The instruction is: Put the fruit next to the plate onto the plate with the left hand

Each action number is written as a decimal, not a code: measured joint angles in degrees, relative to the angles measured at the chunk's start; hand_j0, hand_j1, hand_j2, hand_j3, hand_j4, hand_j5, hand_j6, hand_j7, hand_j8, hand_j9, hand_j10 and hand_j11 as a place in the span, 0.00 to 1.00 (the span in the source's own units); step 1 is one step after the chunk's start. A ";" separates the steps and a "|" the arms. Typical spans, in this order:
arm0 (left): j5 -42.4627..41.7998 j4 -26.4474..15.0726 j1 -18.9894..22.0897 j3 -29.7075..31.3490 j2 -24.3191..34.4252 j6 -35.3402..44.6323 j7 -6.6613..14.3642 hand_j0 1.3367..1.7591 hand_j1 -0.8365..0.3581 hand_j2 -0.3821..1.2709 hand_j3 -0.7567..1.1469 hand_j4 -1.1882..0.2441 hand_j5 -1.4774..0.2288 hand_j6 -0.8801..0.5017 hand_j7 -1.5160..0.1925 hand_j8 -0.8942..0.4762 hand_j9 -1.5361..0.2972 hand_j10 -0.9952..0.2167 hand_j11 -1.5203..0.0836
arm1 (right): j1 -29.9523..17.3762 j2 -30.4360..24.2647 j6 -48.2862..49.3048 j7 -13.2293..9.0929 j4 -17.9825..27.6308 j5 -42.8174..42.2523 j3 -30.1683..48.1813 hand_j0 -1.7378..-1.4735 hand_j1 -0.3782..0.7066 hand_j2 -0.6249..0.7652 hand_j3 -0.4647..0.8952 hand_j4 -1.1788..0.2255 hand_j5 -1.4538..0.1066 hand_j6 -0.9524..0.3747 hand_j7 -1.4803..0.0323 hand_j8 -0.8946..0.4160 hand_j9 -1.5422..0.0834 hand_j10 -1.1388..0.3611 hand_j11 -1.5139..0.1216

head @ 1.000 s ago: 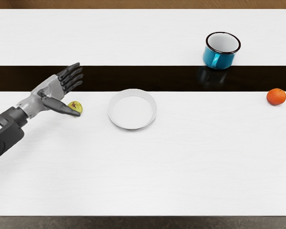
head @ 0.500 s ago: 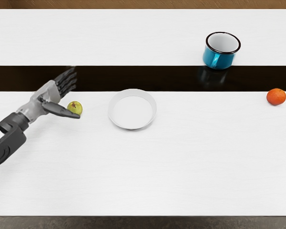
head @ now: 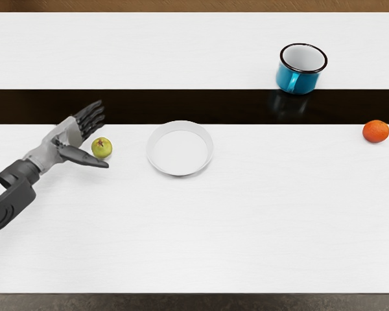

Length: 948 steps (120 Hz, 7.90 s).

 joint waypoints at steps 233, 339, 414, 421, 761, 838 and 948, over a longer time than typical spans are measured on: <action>0.82 -0.18 0.00 2.50 -1.93 5.89 0.00 0.76 0.70 0.27 0.40 0.63 0.65 0.43 0.67 0.44 0.63 0.58 0.71 | 0.02 0.00 0.00 0.00 0.00 0.00 0.00 0.30 0.03 0.45 0.34 0.84 0.93 0.72 0.98 0.68 0.95 0.76 0.93; 1.87 -0.34 -0.09 3.48 -1.85 5.84 0.00 0.76 0.50 0.30 0.40 0.47 0.49 0.26 0.52 0.28 0.49 0.48 0.52 | -0.01 0.00 0.00 0.00 0.00 0.00 0.00 0.30 0.03 0.45 0.34 0.84 0.93 0.72 0.98 0.68 0.95 0.76 0.93; 2.71 -0.75 -0.67 4.61 -1.61 5.60 -0.02 0.75 0.36 0.31 0.40 0.35 0.41 0.14 0.44 0.16 0.41 0.72 0.21 | 0.01 0.00 0.00 0.00 0.00 0.00 0.00 0.30 0.03 0.45 0.34 0.84 0.93 0.72 0.98 0.68 0.95 0.76 0.93; 2.82 -0.82 -0.70 4.67 -1.52 5.50 -0.01 0.75 0.36 0.30 0.40 0.35 0.40 0.14 0.43 0.16 0.40 0.73 0.20 | 0.00 0.00 0.00 0.00 0.00 0.00 0.00 0.30 0.03 0.45 0.34 0.84 0.93 0.72 0.98 0.68 0.95 0.76 0.93; 4.08 -3.43 -14.01 12.82 -13.63 0.58 -0.01 0.76 0.26 0.30 0.40 0.29 0.28 0.08 0.30 0.08 0.29 0.31 0.31 | 0.00 0.00 0.00 0.00 0.00 0.00 0.00 0.30 0.03 0.45 0.34 0.84 0.93 0.72 0.98 0.68 0.95 0.76 0.93; 2.59 1.30 -13.89 12.10 -15.38 3.20 0.01 0.76 0.42 0.30 0.40 0.43 0.43 0.23 0.46 0.24 0.44 0.36 0.49 | -0.01 0.00 0.00 0.00 0.00 0.00 0.00 0.30 0.03 0.45 0.34 0.84 0.93 0.72 0.98 0.68 0.95 0.76 0.93; -0.54 3.48 -14.06 11.78 -18.08 7.00 0.01 0.76 0.87 0.25 0.40 0.74 0.77 0.54 0.79 0.56 0.75 0.72 0.85 | -0.03 0.00 0.00 0.00 0.00 0.00 0.00 0.30 0.03 0.45 0.34 0.84 0.93 0.72 0.98 0.68 0.95 0.76 0.93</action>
